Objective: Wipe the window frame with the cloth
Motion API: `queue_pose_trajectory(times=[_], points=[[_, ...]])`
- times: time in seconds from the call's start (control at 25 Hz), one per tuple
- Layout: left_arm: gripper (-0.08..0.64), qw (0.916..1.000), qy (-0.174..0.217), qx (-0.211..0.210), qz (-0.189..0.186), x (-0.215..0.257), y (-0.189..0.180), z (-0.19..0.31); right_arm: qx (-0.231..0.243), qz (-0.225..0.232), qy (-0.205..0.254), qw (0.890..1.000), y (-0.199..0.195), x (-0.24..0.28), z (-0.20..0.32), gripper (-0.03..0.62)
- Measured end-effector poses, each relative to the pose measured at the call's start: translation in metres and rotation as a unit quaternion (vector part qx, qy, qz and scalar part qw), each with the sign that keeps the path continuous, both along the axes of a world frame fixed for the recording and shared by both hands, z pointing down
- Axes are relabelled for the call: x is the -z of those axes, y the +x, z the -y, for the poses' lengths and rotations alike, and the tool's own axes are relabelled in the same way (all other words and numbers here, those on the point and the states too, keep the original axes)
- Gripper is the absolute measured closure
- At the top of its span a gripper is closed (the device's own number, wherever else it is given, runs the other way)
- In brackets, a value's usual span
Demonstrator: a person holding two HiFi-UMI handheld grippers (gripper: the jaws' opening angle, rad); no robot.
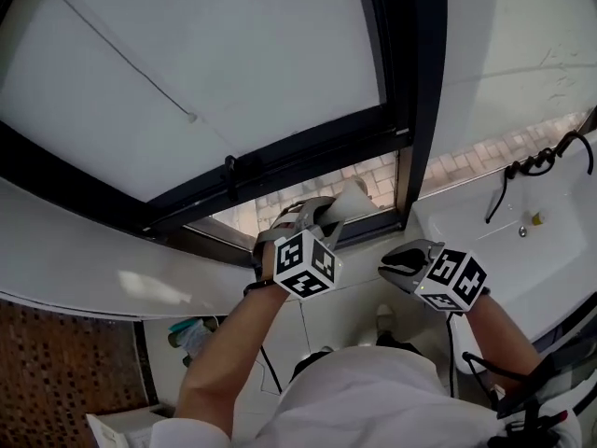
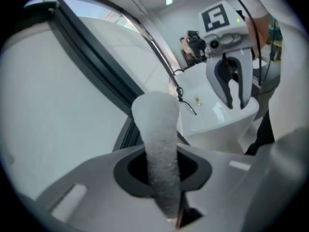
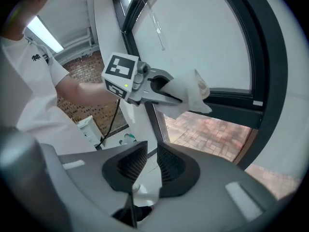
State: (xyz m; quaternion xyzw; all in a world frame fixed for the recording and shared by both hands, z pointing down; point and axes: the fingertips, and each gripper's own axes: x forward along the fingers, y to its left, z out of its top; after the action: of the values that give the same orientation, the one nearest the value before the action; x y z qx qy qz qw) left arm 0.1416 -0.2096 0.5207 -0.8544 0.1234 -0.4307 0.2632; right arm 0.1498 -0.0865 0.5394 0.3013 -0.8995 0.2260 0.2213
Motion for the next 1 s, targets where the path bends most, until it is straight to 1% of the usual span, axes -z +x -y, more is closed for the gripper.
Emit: queue_pose_trajectory(times=[0.12, 0.2, 0.28, 0.4, 0.48, 0.6, 0.72, 0.8, 0.92, 1.0], points=[[0.468, 0.9966, -0.001, 0.053, -0.063, 0.031, -0.055, -0.007, -0.005, -0.006, 0.029, 1.0, -0.019, 0.015, 0.005, 0.526], [0.468, 0.9905, -0.008, 0.082, -0.11, 0.048, -0.094, -0.018, -0.019, -0.009, 0.048, 0.999, -0.03, 0.026, 0.006, 0.526], [0.468, 0.9837, -0.014, 0.101, -0.148, 0.062, -0.135, -0.034, -0.047, -0.003, 0.065, 0.997, -0.041, 0.038, 0.005, 0.526], [0.468, 0.9744, -0.025, 0.12, -0.188, 0.075, -0.198, -0.064, -0.102, 0.023, 0.094, 0.99, -0.061, 0.058, -0.006, 0.526], [0.468, 0.9656, -0.033, 0.133, -0.221, 0.083, -0.235, -0.083, -0.133, 0.032, 0.113, 0.984, -0.072, 0.069, -0.017, 0.526], [0.468, 0.9482, -0.047, 0.152, -0.275, 0.092, -0.283, -0.108, -0.18, 0.048, 0.136, 0.973, -0.087, 0.085, -0.037, 0.525], [0.468, 0.9358, -0.069, 0.157, -0.308, 0.09, -0.322, -0.137, -0.216, 0.067, 0.149, 0.963, -0.108, 0.101, -0.068, 0.525], [0.468, 0.9281, -0.075, 0.158, -0.329, 0.09, -0.34, -0.15, -0.229, 0.058, 0.163, 0.958, -0.117, 0.111, -0.085, 0.523], [0.468, 0.9133, -0.079, 0.167, -0.363, 0.094, -0.362, -0.163, -0.243, 0.049, 0.177, 0.952, -0.125, 0.123, -0.11, 0.523], [0.468, 0.9077, -0.081, 0.17, -0.375, 0.097, -0.371, -0.173, -0.251, 0.048, 0.186, 0.949, -0.126, 0.132, -0.125, 0.523]])
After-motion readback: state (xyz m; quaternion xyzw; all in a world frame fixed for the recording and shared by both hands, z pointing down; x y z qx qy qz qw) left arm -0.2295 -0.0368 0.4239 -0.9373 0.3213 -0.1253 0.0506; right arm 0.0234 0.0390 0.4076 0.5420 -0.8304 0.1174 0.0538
